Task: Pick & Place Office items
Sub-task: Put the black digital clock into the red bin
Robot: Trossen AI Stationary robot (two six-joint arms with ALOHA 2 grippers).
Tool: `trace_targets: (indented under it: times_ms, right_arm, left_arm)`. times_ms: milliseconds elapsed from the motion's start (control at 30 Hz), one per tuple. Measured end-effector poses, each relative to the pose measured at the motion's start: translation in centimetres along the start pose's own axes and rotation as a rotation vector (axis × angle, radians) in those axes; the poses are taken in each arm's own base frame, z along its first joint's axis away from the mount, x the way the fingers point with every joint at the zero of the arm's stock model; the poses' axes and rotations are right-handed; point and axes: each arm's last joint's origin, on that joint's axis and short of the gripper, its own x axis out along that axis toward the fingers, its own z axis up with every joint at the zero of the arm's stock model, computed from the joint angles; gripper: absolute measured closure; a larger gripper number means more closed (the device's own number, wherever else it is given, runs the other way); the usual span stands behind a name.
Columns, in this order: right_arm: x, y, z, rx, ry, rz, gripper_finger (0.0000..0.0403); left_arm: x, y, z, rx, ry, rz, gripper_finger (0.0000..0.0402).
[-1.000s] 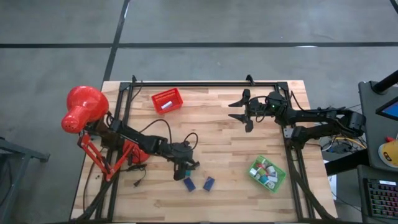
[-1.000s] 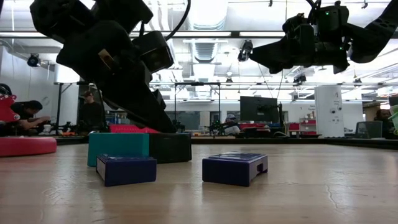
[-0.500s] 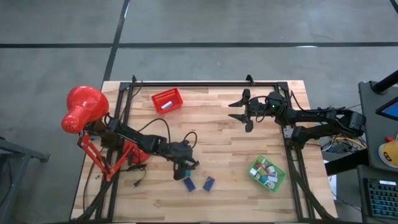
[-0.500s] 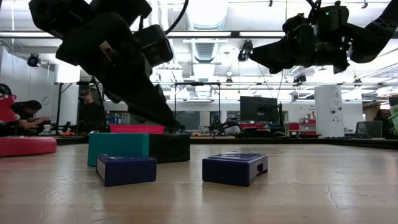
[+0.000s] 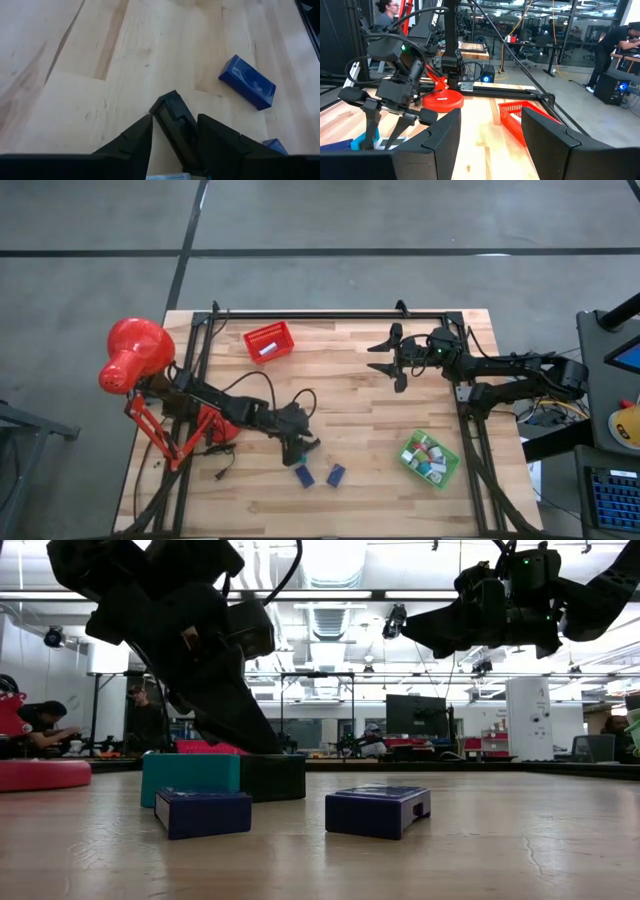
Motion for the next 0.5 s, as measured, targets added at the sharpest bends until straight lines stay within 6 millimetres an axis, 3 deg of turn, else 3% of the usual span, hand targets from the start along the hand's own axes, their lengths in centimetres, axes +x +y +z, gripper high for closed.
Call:
trace_targets:
  times_ms: [500]
  right_arm:
    - [0.0,0.0,-0.01,0.0,0.0,0.0,0.0199]
  left_arm:
    - [0.07,-0.11,-0.31,0.021,0.033,-0.022,0.0239]
